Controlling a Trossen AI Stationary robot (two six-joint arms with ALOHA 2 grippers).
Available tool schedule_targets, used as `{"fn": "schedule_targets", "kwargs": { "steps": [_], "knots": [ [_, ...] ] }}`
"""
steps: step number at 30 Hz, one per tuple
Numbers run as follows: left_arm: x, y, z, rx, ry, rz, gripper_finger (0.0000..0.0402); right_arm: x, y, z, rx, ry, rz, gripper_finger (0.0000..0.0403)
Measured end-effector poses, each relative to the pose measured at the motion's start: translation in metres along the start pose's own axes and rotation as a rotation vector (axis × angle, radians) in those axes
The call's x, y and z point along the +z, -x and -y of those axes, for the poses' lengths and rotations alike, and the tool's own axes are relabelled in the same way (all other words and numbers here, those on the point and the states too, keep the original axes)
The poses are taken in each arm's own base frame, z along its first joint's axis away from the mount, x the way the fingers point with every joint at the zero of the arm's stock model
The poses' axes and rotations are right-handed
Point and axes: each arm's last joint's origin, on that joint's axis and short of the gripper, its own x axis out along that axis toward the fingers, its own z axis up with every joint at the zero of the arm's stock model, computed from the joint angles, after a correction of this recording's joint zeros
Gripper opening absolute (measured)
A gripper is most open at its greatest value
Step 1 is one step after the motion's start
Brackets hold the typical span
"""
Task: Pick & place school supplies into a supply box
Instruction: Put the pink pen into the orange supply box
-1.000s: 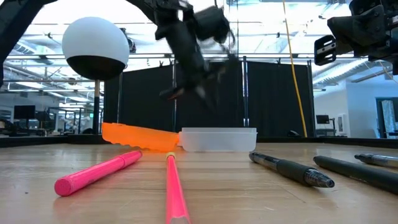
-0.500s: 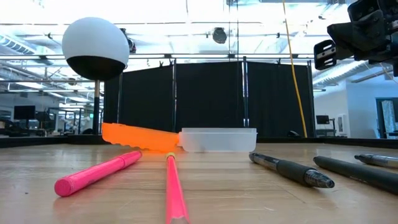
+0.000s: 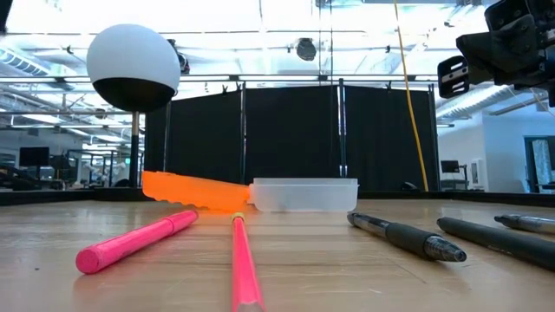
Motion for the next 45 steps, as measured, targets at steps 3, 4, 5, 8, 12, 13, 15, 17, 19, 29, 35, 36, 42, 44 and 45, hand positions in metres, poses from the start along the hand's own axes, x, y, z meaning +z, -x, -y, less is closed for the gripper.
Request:
{"fn": "schedule_targets", "kwargs": {
  "steps": [3, 4, 5, 8, 12, 13, 15, 17, 19, 29, 35, 36, 42, 44, 45],
  "knots": [
    [-0.004, -0.029, 0.02, -0.018, -0.023, -0.09, 0.0001, 0.0, 0.0, 0.0, 0.0, 0.003, 0.0, 0.0],
    [-0.003, -0.038, 0.026, -0.026, -0.034, -0.116, 0.0001, 0.0, 0.0, 0.0, 0.0, 0.003, 0.0, 0.0],
    [-0.002, -0.048, 0.032, -0.03, -0.047, -0.135, 0.0001, 0.0, 0.0, 0.0, 0.0, 0.003, 0.0, 0.0],
    [0.006, -0.067, 0.042, -0.036, -0.081, -0.145, 0.0001, 0.0, 0.0, 0.0, 0.0, 0.004, 0.001, 0.0],
    [0.019, -0.074, 0.043, 0.018, -0.08, -0.118, 0.0002, 0.0, 0.0, 0.0, -0.001, 0.008, 0.002, 0.0],
    [0.021, -0.075, 0.044, 0.017, -0.08, -0.116, 0.0002, 0.0, 0.0, 0.0, -0.001, 0.009, 0.003, 0.0],
    [0.024, -0.075, 0.047, 0.001, -0.067, -0.122, 0.0002, 0.001, 0.0, 0.0, 0.0, 0.01, 0.005, 0.0],
    [0.026, -0.075, 0.05, -0.029, -0.058, -0.12, 0.0003, 0.001, 0.0, 0.0, 0.0, 0.012, 0.009, 0.0],
    [0.029, -0.075, 0.055, -0.071, -0.1, -0.1, 0.0008, 0.001, 0.0, 0.0, 0.0, 0.011, 0.008, 0.0],
    [0.048, -0.08, 0.066, -0.131, -0.107, -0.009, 0.0125, 0.001, 0.0, 0.0, 0.0, 0.011, 0.008, 0.0],
    [0.047, -0.099, 0.066, -0.052, -0.079, -0.153, 0.0186, 0.001, 0.0, 0.0, 0.0, 0.011, 0.008, 0.0],
    [0.046, -0.101, 0.066, -0.041, -0.074, -0.176, 0.019, 0.001, 0.0, 0.0, 0.0, 0.011, 0.007, 0.0],
    [0.044, -0.12, 0.064, 0.018, -0.065, -0.217, 0.018, 0.001, 0.0, 0.0, 0.0, 0.021, 0.01, 0.0],
    [0.043, -0.125, 0.065, 0.031, -0.062, -0.228, 0.017, 0.001, 0.0, 0.0, 0.0, 0.027, 0.01, 0.0],
    [0.043, -0.127, 0.065, 0.039, -0.062, -0.228, 0.0163, 0.001, 0.0, 0.0, 0.0, 0.028, 0.012, 0.0]
  ]
}}
